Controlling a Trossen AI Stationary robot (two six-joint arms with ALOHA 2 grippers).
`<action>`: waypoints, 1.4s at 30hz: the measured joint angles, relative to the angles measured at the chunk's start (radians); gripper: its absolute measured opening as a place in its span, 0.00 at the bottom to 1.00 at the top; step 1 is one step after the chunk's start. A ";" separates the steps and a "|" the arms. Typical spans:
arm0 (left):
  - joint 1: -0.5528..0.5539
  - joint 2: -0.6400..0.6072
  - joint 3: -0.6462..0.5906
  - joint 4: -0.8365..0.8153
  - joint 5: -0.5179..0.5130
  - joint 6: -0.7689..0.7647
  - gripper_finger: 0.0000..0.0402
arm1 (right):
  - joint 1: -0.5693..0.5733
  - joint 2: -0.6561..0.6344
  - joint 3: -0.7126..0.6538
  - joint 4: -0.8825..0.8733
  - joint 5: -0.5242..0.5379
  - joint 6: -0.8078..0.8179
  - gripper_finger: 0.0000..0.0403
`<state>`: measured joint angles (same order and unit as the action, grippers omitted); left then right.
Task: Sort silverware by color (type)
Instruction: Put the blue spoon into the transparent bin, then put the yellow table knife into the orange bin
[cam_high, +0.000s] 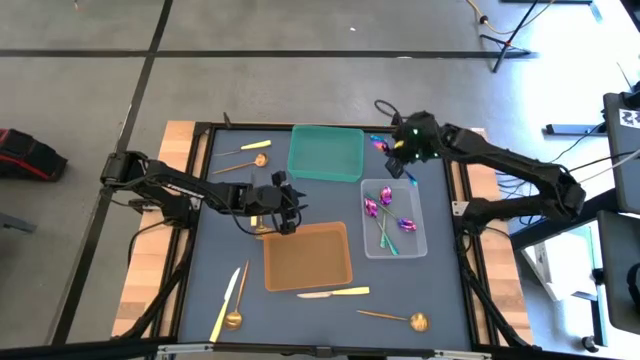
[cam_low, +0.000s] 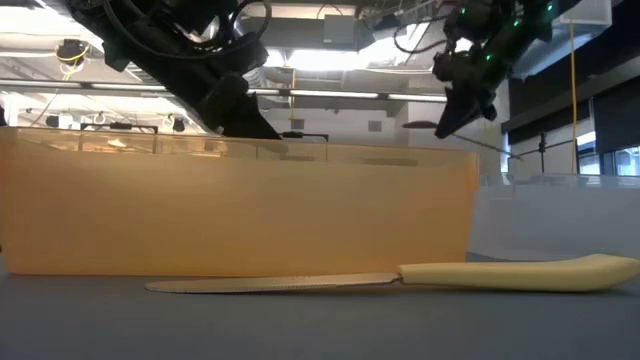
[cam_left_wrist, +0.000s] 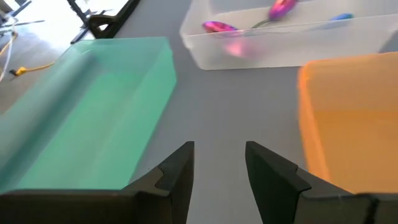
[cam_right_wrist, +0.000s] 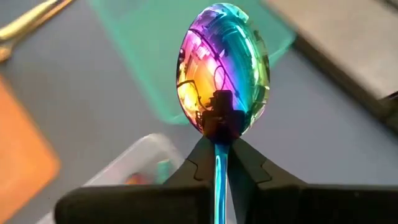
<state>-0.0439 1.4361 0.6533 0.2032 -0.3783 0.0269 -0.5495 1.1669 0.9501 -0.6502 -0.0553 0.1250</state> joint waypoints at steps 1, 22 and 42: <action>-0.009 0.000 0.000 0.000 0.000 0.000 0.35 | 0.030 -0.007 0.000 -0.015 0.002 0.030 0.04; -0.134 0.000 0.000 0.046 -0.003 -0.053 0.35 | 0.593 -0.011 -0.248 0.077 0.265 0.474 0.04; -0.134 0.000 0.000 0.094 -0.002 -0.051 0.35 | 0.602 -0.013 -0.213 -0.014 0.220 0.413 0.39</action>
<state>-0.1776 1.4357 0.6529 0.2975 -0.3805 -0.0242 0.0525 1.1536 0.7373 -0.6644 0.1651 0.5376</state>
